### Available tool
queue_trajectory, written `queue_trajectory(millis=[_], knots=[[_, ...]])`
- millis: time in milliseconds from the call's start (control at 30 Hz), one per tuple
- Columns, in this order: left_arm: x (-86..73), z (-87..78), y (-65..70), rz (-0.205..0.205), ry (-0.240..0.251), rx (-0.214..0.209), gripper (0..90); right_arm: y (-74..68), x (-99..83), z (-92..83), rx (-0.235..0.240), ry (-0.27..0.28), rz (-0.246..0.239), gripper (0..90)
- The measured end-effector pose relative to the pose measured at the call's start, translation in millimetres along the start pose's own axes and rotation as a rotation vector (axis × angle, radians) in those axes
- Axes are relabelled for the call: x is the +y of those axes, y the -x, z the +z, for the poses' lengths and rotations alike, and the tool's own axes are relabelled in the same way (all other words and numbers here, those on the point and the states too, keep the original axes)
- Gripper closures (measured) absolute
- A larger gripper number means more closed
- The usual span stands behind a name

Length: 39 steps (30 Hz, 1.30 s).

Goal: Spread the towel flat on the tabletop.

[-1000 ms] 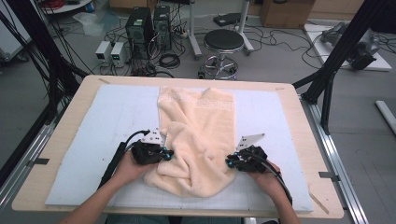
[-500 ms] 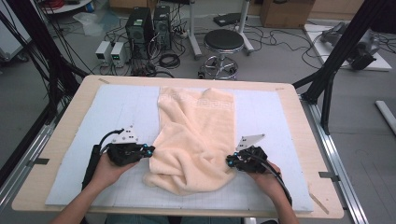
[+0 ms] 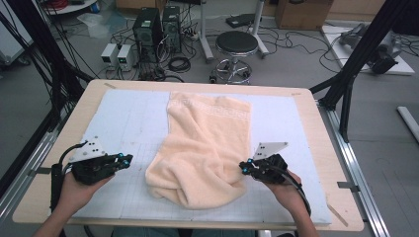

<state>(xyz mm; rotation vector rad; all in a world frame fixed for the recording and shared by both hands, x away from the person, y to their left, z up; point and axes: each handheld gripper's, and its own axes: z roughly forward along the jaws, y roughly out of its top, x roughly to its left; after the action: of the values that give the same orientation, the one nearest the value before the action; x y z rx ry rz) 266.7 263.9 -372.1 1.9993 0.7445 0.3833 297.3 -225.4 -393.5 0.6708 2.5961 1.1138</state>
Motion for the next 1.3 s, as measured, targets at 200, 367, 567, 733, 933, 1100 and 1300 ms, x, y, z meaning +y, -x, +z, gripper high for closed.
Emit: queue_trajectory(millis=[200,367,567,733,933,1100,1300], knots=[[3.7,34.6,0.5,0.006,-0.016,-0.064,81.4,13.1,3.4,9.3,0.023,-0.015,0.026,73.6],[11.1,76.2,6.5,0.027,-0.068,-0.165,55.7,4.4,0.0,12.7,0.081,0.023,0.002,60.8],[5.0,105.0,20.9,0.065,-0.186,-0.275,50.0,-4.5,-10.5,35.8,0.092,-0.07,-0.015,57.9],[-1.9,105.4,26.6,0.062,-0.186,-0.258,77.9,-10.0,-8.0,42.2,0.13,-0.089,-0.062,82.3],[5.5,74.7,28.7,0.068,-0.126,-0.262,81.2,-15.9,-3.5,19.8,0.11,-0.065,-0.086,85.6],[21.1,51.8,16.8,0.058,-0.06,-0.199,81.2,-6.0,11.4,-13.4,0.029,0.017,-0.082,85.7],[39.1,74.9,-20.3,-0.055,-0.018,-0.042,81.2,42.3,34.6,-9.0,-0.093,0.015,0.002,85.6]])
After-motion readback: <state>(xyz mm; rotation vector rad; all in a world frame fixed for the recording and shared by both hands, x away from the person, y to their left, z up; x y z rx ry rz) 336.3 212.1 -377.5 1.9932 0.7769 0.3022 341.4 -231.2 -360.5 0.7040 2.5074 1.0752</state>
